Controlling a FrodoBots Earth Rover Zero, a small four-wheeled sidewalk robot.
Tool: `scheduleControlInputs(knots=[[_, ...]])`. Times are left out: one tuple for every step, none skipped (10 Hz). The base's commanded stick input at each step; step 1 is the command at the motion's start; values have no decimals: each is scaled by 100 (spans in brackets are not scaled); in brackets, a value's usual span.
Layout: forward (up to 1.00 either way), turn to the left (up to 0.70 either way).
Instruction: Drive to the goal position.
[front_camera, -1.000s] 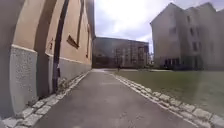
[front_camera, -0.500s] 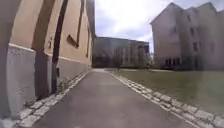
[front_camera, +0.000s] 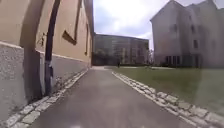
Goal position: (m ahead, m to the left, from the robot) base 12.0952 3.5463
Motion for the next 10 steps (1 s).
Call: scheduleControlInputs(knots=[[70, 24], [70, 29], [70, 12], [70, 4], [70, 4], [70, 4], [70, 6], [70, 22], [70, 38], [70, 4]])
